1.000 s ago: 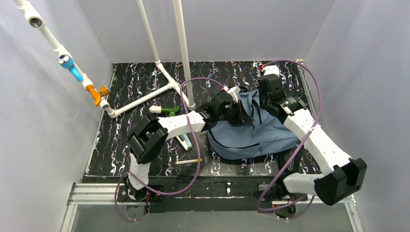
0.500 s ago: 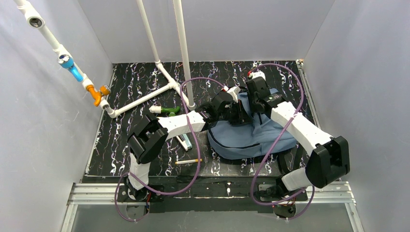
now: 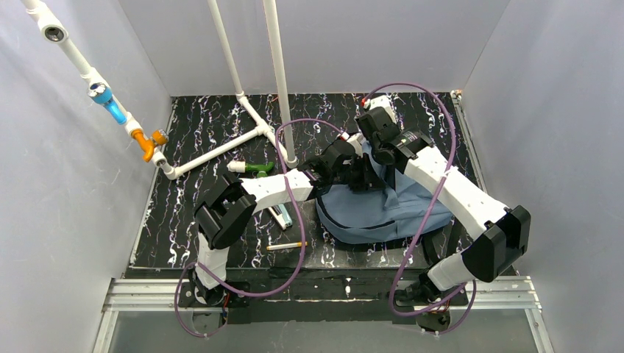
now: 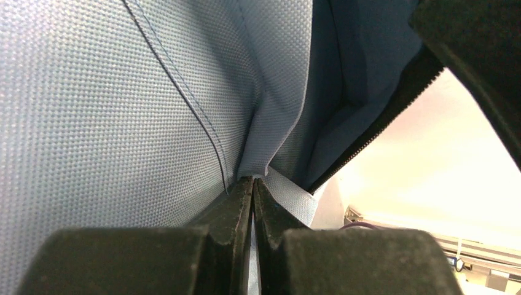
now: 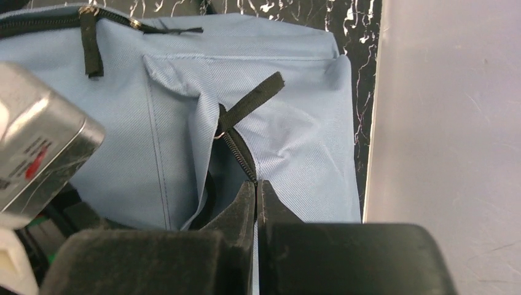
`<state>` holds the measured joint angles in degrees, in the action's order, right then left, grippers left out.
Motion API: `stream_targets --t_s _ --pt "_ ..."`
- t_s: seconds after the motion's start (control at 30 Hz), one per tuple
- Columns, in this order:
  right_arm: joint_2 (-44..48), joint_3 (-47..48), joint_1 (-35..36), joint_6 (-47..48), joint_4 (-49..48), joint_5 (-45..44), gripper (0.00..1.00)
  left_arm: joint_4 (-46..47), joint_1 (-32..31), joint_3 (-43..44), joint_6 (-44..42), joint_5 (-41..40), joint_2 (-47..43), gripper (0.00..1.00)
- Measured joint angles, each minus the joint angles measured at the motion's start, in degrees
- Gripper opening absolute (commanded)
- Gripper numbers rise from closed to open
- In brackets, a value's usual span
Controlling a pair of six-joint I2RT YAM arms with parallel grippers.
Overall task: Pack the student bag
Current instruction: Adjust the student bag at the center of the board, then pick up the stationery from the center of the board.
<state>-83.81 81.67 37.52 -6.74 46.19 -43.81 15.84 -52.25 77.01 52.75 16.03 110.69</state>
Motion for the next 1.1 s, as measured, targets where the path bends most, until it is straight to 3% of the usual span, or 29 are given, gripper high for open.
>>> stream_targets --t_s 0.13,0.23,0.33,0.53,0.7,0.87,0.97,1.1 --pt "-0.02 1.46 0.00 1.99 3.41 2.36 0.01 -0.02 0.00 0.00 0.11 0.72 0.09 0.13" --pt "-0.04 1.46 0.00 3.39 3.87 3.10 0.01 -0.07 0.00 0.09 0.07 1.57 0.11 0.40" --pt "-0.02 1.38 -0.04 4.20 3.76 3.80 0.01 -1.11 -0.04 0.24 -0.63 3.13 -1.07 0.56" --pt "0.28 0.17 -0.81 5.44 2.38 5.20 0.01 -14.53 0.44 -3.10 -9.27 2.38 -14.12 0.76" --pt "0.85 -1.03 -1.29 5.73 0.96 7.10 0.01 -25.75 0.87 -13.03 -21.94 2.40 -37.55 0.83" --pt "1.64 -2.01 -1.55 5.92 -0.09 8.72 0.01 -37.31 0.68 -26.03 -33.42 -2.05 -58.12 0.96" --pt "2.25 -2.40 -1.57 5.99 -0.70 9.53 0.01 -42.75 0.70 -32.59 -36.98 -4.28 -61.40 0.95" --pt "2.93 -2.84 -1.75 6.16 -1.09 10.49 0.01 -45.55 0.70 -33.86 -39.32 -6.34 -53.53 0.87"
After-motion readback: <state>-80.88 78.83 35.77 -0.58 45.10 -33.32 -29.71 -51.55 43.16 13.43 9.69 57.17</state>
